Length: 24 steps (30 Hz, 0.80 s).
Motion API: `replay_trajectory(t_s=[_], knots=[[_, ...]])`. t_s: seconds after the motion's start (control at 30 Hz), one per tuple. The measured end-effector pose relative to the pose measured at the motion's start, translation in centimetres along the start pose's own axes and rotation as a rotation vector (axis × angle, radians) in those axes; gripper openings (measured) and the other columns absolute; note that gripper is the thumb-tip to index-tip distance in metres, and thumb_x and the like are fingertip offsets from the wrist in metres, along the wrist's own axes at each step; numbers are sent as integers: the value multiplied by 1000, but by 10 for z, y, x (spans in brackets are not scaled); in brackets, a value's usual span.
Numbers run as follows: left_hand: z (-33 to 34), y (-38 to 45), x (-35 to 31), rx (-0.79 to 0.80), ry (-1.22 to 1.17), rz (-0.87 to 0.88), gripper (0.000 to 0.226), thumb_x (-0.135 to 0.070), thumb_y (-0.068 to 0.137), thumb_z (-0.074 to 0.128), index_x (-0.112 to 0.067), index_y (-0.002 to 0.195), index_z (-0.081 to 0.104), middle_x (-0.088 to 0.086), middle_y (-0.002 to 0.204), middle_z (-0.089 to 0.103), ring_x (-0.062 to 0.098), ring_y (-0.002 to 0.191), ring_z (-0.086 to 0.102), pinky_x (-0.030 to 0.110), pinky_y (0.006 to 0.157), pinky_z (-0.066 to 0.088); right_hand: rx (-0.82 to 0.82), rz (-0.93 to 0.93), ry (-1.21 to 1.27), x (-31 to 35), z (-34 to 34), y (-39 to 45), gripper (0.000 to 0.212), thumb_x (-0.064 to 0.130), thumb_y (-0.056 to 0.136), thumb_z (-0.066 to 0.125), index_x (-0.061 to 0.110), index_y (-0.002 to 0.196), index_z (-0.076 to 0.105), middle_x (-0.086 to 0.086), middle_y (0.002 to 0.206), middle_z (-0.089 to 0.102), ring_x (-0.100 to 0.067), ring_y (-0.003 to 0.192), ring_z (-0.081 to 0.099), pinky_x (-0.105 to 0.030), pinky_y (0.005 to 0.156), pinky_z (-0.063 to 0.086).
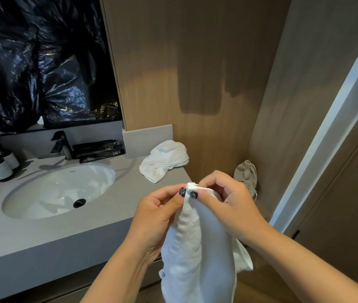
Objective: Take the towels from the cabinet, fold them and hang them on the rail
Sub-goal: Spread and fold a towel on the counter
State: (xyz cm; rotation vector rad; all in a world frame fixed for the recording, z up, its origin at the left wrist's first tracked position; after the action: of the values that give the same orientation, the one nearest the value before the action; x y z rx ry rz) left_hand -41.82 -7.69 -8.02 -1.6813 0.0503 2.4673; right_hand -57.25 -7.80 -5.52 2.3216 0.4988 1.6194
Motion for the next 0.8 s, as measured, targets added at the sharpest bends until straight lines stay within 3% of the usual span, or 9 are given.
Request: replay_trajectory(t_s=[0.1, 0.17, 0.27, 0.4, 0.47, 0.53, 0.7, 0.8], knots=[[-1, -1, 1, 7, -17, 23, 27, -16, 76, 70, -10, 101, 76, 14, 102, 75, 21, 92, 73, 22, 71, 56, -16, 25, 45, -3, 3, -3, 18, 22, 89, 71, 26, 105, 64, 13, 87, 61, -6, 79, 58, -18, 67, 48], [-2, -1, 0, 14, 16, 68, 20, -7, 84, 68, -16, 98, 78, 10, 103, 76, 19, 96, 72, 20, 73, 55, 6, -13, -92, -3, 6, -1, 23, 30, 93, 63, 28, 116, 63, 19, 94, 55, -4, 88, 55, -14, 73, 45], [-6, 2, 0, -7, 61, 127, 24, 3, 89, 62, -15, 100, 73, 8, 99, 76, 17, 93, 72, 20, 73, 55, 17, -42, -197, -2, 8, 6, 18, 31, 96, 59, 21, 107, 68, 8, 99, 49, -9, 90, 50, -14, 72, 42], [-8, 8, -1, -33, 161, 262, 19, -14, 83, 74, -14, 98, 61, 4, 94, 74, 18, 89, 69, 21, 75, 54, -54, -115, -224, 1, 4, 19, 14, 25, 97, 57, 13, 94, 64, 4, 101, 49, -8, 93, 50, -12, 75, 40], [-9, 9, 2, -27, 327, 362, 27, -29, 76, 83, -22, 93, 63, -3, 89, 68, 14, 87, 64, 20, 77, 52, -90, -130, -209, 3, 0, 28, 15, 24, 98, 55, 12, 92, 60, 2, 93, 55, -8, 86, 51, -13, 73, 39], [-8, 7, 9, -26, 530, 404, 23, -35, 73, 79, -29, 90, 64, -9, 87, 65, 11, 84, 61, 19, 75, 49, -86, -105, -155, 5, -5, 37, 14, 22, 100, 55, 11, 92, 59, 5, 83, 57, -7, 74, 49, -17, 67, 39], [-7, 15, 29, 19, 841, 339, 33, -54, 72, 71, -27, 91, 74, -10, 93, 64, 8, 86, 61, 31, 78, 53, -98, -119, -114, 14, -18, 61, 15, 22, 96, 61, 15, 84, 57, 19, 71, 55, -1, 65, 47, -14, 62, 38], [-12, 23, 43, 31, 902, 279, 36, -58, 78, 67, -26, 92, 76, -10, 98, 65, 6, 90, 61, 32, 82, 52, -160, -97, -110, 10, -29, 79, 13, 21, 95, 63, 15, 84, 59, 13, 77, 59, 2, 70, 52, -10, 64, 41]])
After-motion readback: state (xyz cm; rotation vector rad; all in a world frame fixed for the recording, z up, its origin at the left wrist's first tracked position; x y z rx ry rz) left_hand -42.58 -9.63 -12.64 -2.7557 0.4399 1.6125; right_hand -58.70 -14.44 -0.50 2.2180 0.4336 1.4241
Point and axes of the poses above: each hand's wrist, its own y-axis towards the middle knuckle, its own z-axis out of the palm, x = y × z, the point moved 4 cm from there along y, towards the middle knuckle
